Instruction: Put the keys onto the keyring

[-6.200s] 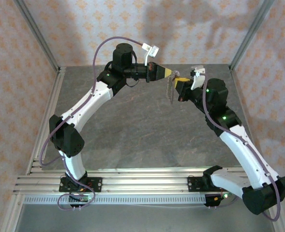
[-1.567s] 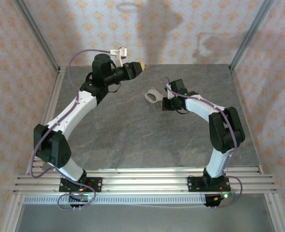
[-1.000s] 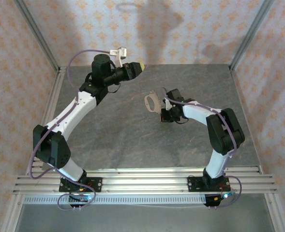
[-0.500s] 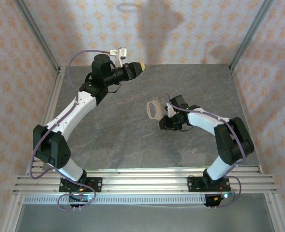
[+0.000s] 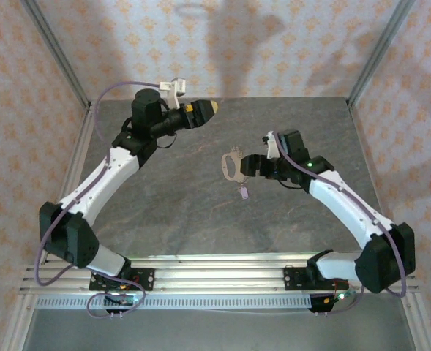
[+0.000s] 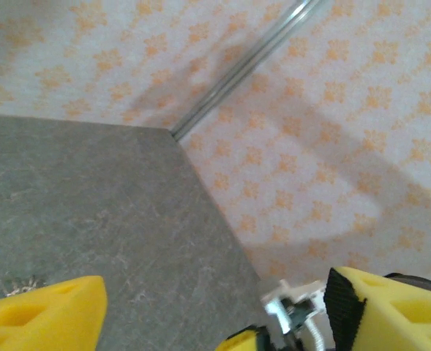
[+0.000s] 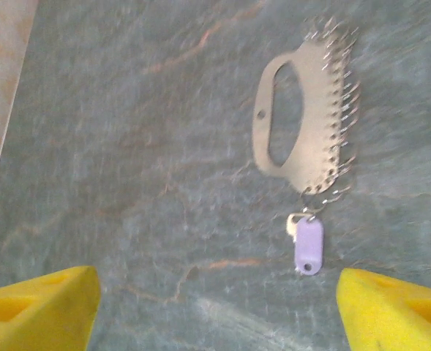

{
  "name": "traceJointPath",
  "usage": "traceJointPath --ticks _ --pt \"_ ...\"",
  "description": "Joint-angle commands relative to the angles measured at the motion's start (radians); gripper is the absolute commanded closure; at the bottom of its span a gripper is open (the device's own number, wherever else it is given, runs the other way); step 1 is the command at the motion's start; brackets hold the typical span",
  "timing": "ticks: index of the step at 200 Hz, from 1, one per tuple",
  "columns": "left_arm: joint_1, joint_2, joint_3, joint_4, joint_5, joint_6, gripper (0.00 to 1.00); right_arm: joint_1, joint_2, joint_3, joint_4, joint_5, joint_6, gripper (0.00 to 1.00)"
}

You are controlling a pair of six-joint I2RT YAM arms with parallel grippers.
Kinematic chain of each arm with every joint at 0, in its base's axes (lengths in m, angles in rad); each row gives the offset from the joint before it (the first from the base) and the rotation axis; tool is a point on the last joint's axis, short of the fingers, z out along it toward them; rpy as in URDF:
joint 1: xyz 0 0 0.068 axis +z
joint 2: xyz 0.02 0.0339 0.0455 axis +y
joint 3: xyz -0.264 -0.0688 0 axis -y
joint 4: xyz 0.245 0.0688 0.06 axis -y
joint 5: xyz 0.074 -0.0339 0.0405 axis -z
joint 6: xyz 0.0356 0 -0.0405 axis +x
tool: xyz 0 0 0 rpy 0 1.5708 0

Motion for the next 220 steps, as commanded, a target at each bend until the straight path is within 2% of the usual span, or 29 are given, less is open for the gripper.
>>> traceJointPath --ticks 1,28,38,56,70,89,121,148,185,199,213,220 --pt "0.002 -0.102 -0.039 -0.062 -0.177 0.097 0.17 -0.040 -0.053 0.030 -0.002 0.201 0.029 0.13" --pt "0.002 -0.211 -0.175 -0.035 -0.453 0.158 0.11 -0.113 -0.071 0.001 0.073 0.365 0.065 0.08" --pt "0.002 -0.254 -0.241 0.005 -0.548 0.198 0.00 -0.127 -0.093 -0.022 0.116 0.451 0.067 0.07" --pt "0.002 -0.314 -0.328 0.026 -0.738 0.289 0.00 -0.147 -0.118 -0.085 0.219 0.618 0.073 0.06" --pt "0.007 -0.353 -0.388 0.034 -0.863 0.373 0.00 -0.172 -0.125 -0.130 0.299 0.701 0.065 0.05" --pt "0.040 -0.400 -0.479 0.074 -0.976 0.443 0.00 -0.197 -0.116 -0.158 0.355 0.794 0.021 0.04" --pt "0.162 -0.447 -0.646 0.163 -1.011 0.499 0.00 -0.227 -0.082 -0.206 0.415 0.891 -0.071 0.03" --pt "0.251 -0.429 -0.739 0.156 -1.029 0.490 0.00 -0.249 -0.039 -0.276 0.473 0.929 -0.103 0.03" --pt "0.296 -0.339 -0.866 0.285 -1.014 0.507 0.00 -0.260 0.049 -0.387 0.600 0.977 -0.148 0.03" --pt "0.302 -0.279 -0.905 0.392 -1.005 0.502 0.00 -0.260 0.096 -0.454 0.721 0.975 -0.173 0.03" --pt "0.306 -0.223 -0.916 0.464 -0.990 0.504 0.00 -0.265 0.136 -0.527 0.914 0.964 -0.208 0.02" --pt "0.309 -0.201 -0.919 0.496 -0.970 0.514 0.00 -0.266 0.125 -0.514 0.880 0.930 -0.212 0.02"
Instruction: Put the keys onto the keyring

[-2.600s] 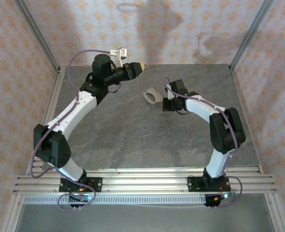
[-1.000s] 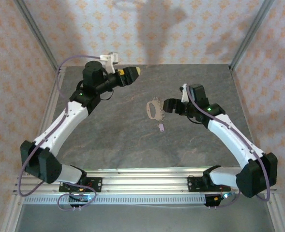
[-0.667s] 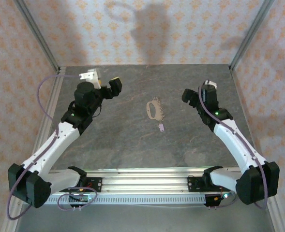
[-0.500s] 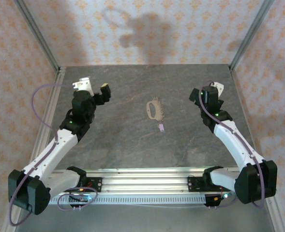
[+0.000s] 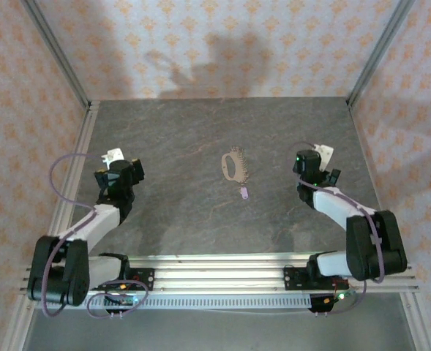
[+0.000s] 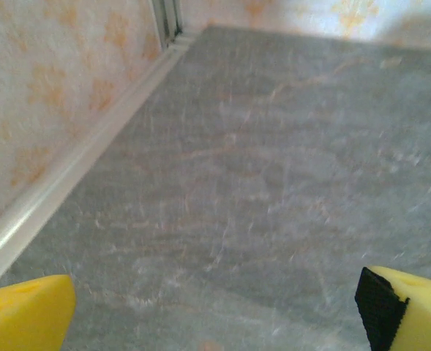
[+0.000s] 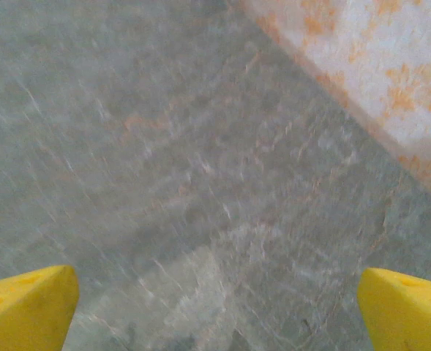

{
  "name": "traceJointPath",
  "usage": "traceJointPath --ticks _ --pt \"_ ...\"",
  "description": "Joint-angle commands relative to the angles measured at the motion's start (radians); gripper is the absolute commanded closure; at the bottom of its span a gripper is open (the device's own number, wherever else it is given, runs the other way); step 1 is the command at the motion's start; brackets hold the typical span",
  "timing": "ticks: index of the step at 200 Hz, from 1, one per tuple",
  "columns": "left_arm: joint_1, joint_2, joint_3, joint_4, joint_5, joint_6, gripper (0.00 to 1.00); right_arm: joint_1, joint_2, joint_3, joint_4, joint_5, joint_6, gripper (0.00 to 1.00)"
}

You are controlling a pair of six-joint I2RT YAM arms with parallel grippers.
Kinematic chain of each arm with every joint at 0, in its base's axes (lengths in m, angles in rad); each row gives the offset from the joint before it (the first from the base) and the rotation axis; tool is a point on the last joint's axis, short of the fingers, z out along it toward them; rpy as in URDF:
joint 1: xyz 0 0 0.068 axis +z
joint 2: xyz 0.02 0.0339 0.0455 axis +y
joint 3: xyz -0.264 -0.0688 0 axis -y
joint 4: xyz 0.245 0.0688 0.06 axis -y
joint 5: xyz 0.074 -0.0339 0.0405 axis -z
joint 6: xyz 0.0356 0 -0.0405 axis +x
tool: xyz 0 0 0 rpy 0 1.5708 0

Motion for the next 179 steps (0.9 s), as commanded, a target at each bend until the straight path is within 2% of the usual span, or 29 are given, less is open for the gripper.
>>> traceJointPath --ticks 1,18,30,58,63,74,95,104,112,120,127,179 --pt "0.014 0.058 -0.019 0.207 0.012 0.033 0.00 -0.012 0.021 -0.046 0.199 -0.004 -0.066 0.02" --pt "0.031 0.105 -0.017 0.263 0.068 0.030 0.00 -0.020 0.032 -0.115 0.404 -0.040 -0.110 0.02" --pt "0.036 0.136 -0.020 0.287 0.098 0.035 0.00 -0.034 0.035 -0.157 0.498 -0.125 -0.129 0.02" --pt "0.044 0.188 -0.064 0.405 0.157 0.049 0.00 -0.061 0.192 -0.288 0.912 -0.205 -0.148 0.02" --pt "0.044 0.188 -0.060 0.396 0.165 0.052 0.00 -0.063 0.184 -0.278 0.884 -0.214 -0.149 0.02" --pt "0.044 0.204 -0.048 0.393 0.203 0.069 0.00 -0.077 0.141 -0.210 0.676 -0.283 -0.143 0.02" --pt "0.040 0.301 -0.046 0.492 0.245 0.096 0.00 -0.143 0.158 -0.144 0.566 -0.425 -0.120 0.03" --pt "0.032 0.279 -0.020 0.400 0.247 0.104 0.00 -0.151 0.172 -0.153 0.606 -0.438 -0.117 0.02" --pt "0.027 0.299 -0.023 0.441 0.257 0.120 0.00 -0.152 0.164 -0.145 0.581 -0.437 -0.116 0.02" --pt "0.025 0.287 -0.005 0.380 0.260 0.120 0.00 -0.152 0.167 -0.145 0.580 -0.435 -0.116 0.01" --pt "0.024 0.297 -0.014 0.421 0.260 0.121 0.00 -0.152 0.167 -0.147 0.590 -0.436 -0.116 0.00" --pt "0.021 0.293 -0.009 0.397 0.256 0.121 0.00 -0.150 0.157 -0.157 0.595 -0.435 -0.123 0.01"
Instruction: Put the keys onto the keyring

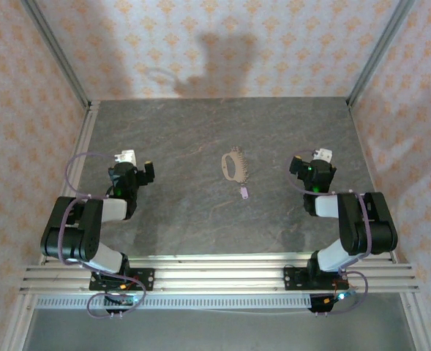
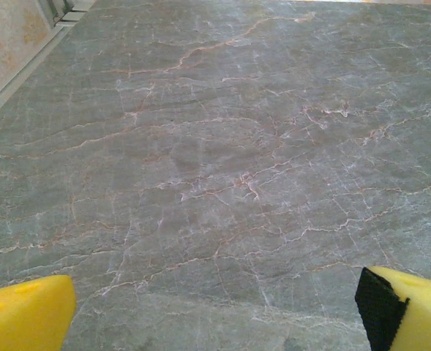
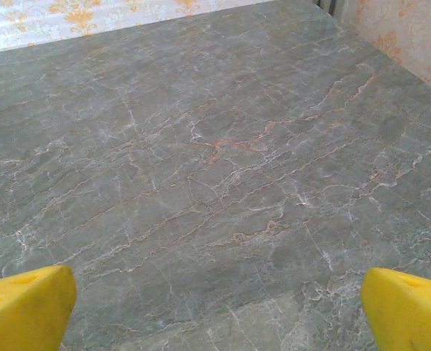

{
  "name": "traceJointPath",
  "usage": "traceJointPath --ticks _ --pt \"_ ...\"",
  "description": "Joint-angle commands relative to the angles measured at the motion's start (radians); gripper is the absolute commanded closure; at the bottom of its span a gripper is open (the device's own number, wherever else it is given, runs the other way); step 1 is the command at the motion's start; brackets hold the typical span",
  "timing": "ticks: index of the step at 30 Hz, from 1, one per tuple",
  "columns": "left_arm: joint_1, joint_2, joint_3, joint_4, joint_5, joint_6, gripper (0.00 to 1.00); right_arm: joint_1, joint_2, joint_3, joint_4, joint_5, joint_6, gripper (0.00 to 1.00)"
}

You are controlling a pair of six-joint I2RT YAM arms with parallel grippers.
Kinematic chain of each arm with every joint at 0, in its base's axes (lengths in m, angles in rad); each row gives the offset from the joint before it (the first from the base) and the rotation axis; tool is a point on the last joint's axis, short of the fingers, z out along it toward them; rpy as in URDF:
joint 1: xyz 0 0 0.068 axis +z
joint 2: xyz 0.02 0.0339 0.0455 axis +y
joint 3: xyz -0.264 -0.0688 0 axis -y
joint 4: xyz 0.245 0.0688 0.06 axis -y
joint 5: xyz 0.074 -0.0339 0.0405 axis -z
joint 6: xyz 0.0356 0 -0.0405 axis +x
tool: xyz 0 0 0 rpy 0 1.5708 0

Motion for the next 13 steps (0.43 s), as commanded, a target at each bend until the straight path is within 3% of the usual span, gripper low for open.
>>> traceJointPath --ticks 1,13 --pt "-0.010 -0.002 0.023 0.021 0.006 0.024 0.00 0.001 -0.013 -0.004 0.006 -0.017 0.004 0.01" --pt "-0.016 -0.002 0.025 0.017 -0.005 0.029 0.00 0.002 -0.013 -0.004 0.003 -0.019 0.003 0.01"
